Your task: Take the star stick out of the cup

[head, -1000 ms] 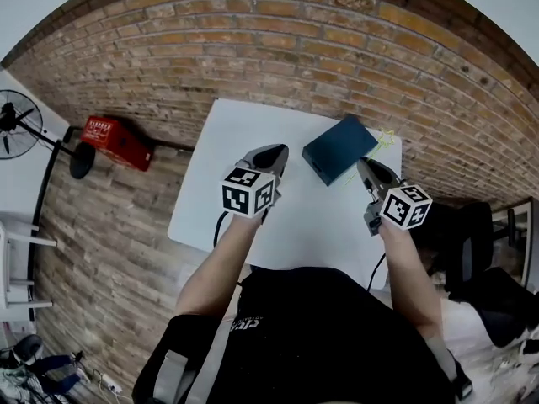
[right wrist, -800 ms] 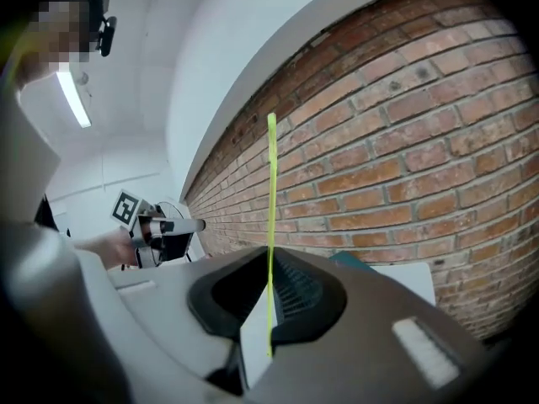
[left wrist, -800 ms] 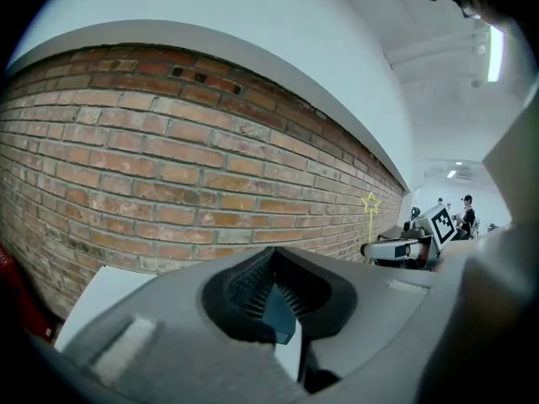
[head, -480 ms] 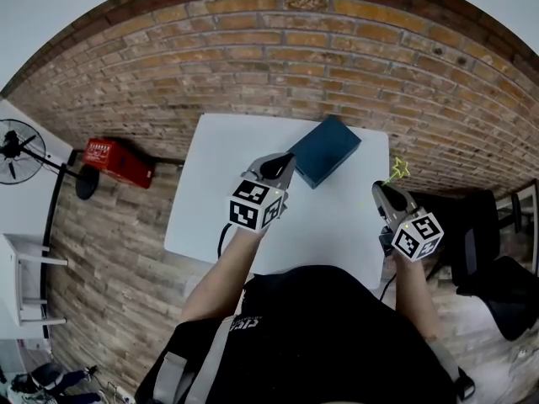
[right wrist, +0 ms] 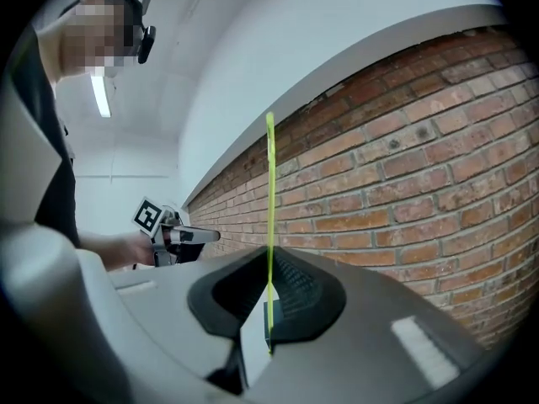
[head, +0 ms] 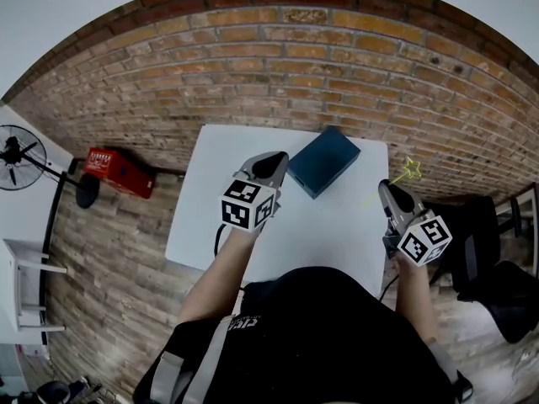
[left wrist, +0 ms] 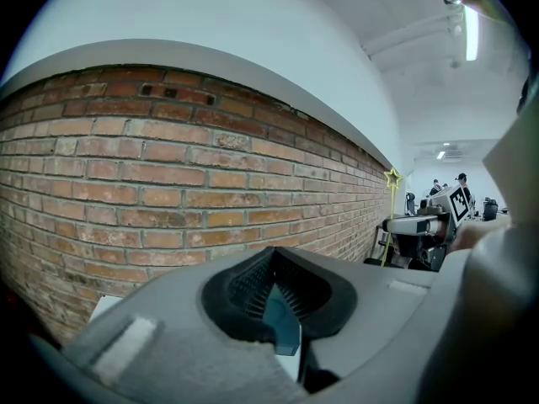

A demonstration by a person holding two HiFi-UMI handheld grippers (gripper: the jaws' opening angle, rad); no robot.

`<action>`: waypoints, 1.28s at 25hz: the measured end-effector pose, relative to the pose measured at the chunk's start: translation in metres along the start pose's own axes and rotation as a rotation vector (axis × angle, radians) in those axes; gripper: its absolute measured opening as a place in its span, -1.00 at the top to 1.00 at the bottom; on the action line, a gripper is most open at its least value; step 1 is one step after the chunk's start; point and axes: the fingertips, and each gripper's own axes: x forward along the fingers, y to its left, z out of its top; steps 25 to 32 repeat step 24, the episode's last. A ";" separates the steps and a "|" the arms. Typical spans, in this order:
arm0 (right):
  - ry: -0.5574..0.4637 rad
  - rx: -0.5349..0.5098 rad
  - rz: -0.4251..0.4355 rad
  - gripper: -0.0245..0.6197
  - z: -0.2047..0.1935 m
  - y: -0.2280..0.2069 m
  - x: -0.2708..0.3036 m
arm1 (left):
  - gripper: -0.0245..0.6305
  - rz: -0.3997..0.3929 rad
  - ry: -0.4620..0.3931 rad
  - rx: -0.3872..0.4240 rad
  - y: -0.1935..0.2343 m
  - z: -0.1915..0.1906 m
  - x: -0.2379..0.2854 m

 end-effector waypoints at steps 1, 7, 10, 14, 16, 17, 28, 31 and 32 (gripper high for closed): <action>-0.001 0.001 0.002 0.89 0.002 0.003 0.002 | 0.91 -0.003 0.002 0.000 0.000 0.000 0.000; 0.023 -0.023 0.021 0.89 0.000 0.015 0.009 | 0.91 0.003 0.005 -0.021 0.003 -0.006 -0.005; 0.026 -0.019 0.036 0.89 0.003 0.022 0.010 | 0.91 0.006 -0.002 -0.035 0.003 -0.007 -0.006; 0.029 -0.014 0.049 0.89 0.003 0.024 0.008 | 0.91 0.003 -0.010 -0.041 -0.002 -0.008 -0.006; 0.035 -0.014 0.051 0.89 0.005 0.025 0.007 | 0.91 0.000 -0.011 -0.047 -0.005 -0.010 -0.004; 0.037 -0.014 0.052 0.89 0.004 0.025 0.006 | 0.91 -0.002 -0.011 -0.050 -0.007 -0.011 -0.003; 0.047 -0.012 0.049 0.89 -0.001 0.016 0.002 | 0.91 -0.012 -0.004 -0.058 -0.015 -0.017 0.000; 0.047 -0.012 0.049 0.89 -0.001 0.016 0.002 | 0.91 -0.012 -0.004 -0.058 -0.015 -0.017 0.000; 0.047 -0.012 0.049 0.89 -0.001 0.016 0.002 | 0.91 -0.012 -0.004 -0.058 -0.015 -0.017 0.000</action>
